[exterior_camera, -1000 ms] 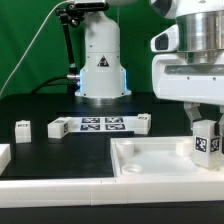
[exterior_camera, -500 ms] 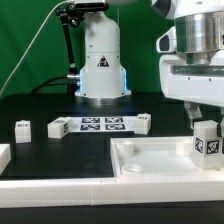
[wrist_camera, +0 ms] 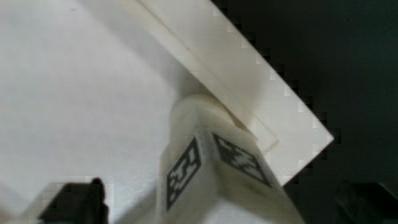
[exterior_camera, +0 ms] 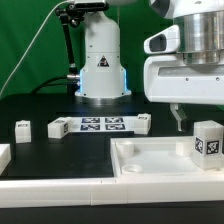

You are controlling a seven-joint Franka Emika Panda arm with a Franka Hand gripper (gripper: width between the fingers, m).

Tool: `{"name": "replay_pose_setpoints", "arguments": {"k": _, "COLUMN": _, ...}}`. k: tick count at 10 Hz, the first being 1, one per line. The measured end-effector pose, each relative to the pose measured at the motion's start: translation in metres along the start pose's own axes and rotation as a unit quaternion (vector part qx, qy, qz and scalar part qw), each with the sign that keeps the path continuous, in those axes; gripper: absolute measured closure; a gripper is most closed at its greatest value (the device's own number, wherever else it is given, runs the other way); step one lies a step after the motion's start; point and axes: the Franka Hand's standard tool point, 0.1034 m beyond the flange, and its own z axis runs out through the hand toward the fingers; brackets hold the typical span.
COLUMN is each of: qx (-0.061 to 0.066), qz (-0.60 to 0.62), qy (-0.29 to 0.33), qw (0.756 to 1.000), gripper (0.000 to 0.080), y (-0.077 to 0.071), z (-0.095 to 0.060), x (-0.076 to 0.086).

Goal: Assemble one leg

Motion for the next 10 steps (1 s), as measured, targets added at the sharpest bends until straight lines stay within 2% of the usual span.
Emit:
{"name": "replay_pose_setpoints", "arguments": {"k": 3, "qx": -0.006, "qz": -0.174, "qy": 0.0, "qw": 0.985, "gripper": 0.015, "y": -0.0043, "z": -0.0006, "x": 0.0049}}
{"name": "replay_pose_setpoints", "arguments": {"k": 5, "qx": -0.011, "qz": -0.277, "qy": 0.005, "qw": 0.961, "gripper": 0.015, "y": -0.0045, "z": -0.0006, "x": 0.0057}}
{"name": "replay_pose_setpoints", "arguments": {"k": 7, "qx": -0.012, "qz": -0.329, "qy": 0.011, "qw": 0.944, "gripper": 0.015, "y": -0.0042, "z": 0.0001, "x": 0.0068}}
{"name": "replay_pose_setpoints", "arguments": {"k": 8, "qx": -0.012, "qz": -0.334, "qy": 0.011, "qw": 0.943, "gripper": 0.0269, "y": -0.0041, "z": 0.0001, "x": 0.0069}}
{"name": "replay_pose_setpoints", "arguments": {"k": 9, "qx": -0.012, "qz": -0.333, "qy": 0.011, "qw": 0.943, "gripper": 0.046, "y": -0.0041, "z": 0.0001, "x": 0.0069}}
{"name": "replay_pose_setpoints", "arguments": {"k": 10, "qx": -0.012, "qz": -0.333, "qy": 0.011, "qw": 0.943, "gripper": 0.046, "y": -0.0038, "z": 0.0, "x": 0.0074}}
